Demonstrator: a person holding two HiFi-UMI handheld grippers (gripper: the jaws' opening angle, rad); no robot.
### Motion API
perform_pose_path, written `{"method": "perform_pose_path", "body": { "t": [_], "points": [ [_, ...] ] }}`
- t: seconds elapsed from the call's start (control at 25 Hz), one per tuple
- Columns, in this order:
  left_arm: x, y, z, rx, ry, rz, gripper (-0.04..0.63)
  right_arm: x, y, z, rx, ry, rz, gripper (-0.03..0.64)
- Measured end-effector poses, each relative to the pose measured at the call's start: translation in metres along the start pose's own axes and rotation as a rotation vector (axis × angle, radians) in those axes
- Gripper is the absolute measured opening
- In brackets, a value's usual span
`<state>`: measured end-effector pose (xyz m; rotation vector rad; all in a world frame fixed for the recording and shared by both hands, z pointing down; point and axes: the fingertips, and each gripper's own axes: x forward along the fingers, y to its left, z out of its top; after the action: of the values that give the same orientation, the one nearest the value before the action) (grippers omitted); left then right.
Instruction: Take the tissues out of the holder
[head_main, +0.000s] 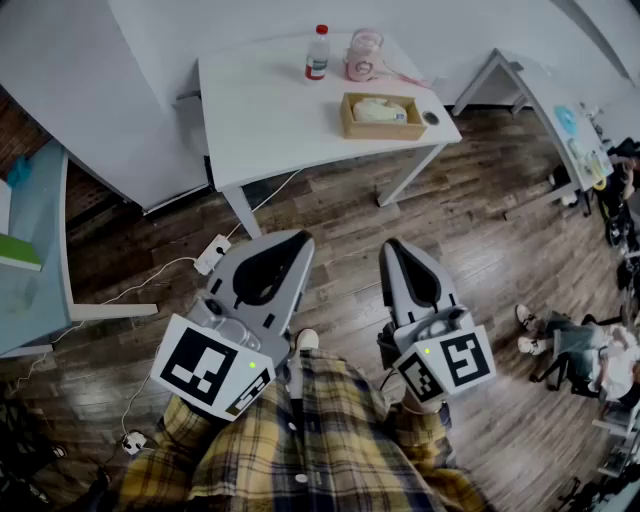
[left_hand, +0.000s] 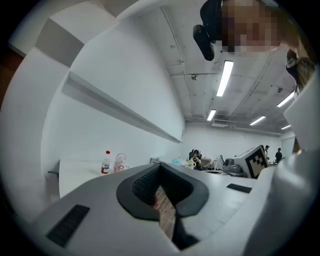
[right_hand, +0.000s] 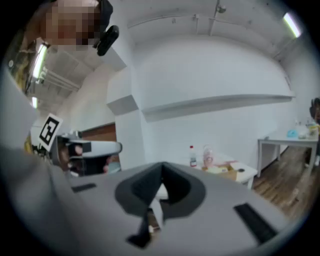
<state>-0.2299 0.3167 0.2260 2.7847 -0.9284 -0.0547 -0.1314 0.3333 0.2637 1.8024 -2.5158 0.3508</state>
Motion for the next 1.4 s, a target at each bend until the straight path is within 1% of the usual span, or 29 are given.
{"method": "perform_pose_path", "body": {
  "t": [0.44,0.92,1.2,1.4],
  "points": [
    [0.002,-0.002,-0.004,0.005,0.009,0.007,0.005,-0.004,-0.004,-0.001,0.003,-0.004,-0.002,0.011],
    [0.002,-0.023,-0.01,-0.001,0.001,0.011,0.005,-0.033,-0.014,-0.004,-0.008,-0.008,-0.008,0.011],
    [-0.002,-0.027,-0.017,-0.008,-0.001,0.05,0.005,-0.051,-0.03,-0.012,0.01,-0.012,-0.029,0.011],
    [0.007,-0.023,-0.019,-0.009,0.012,0.058,0.005,-0.047,-0.04,-0.015,0.029,-0.003,-0.03,0.011]
  ]
}}
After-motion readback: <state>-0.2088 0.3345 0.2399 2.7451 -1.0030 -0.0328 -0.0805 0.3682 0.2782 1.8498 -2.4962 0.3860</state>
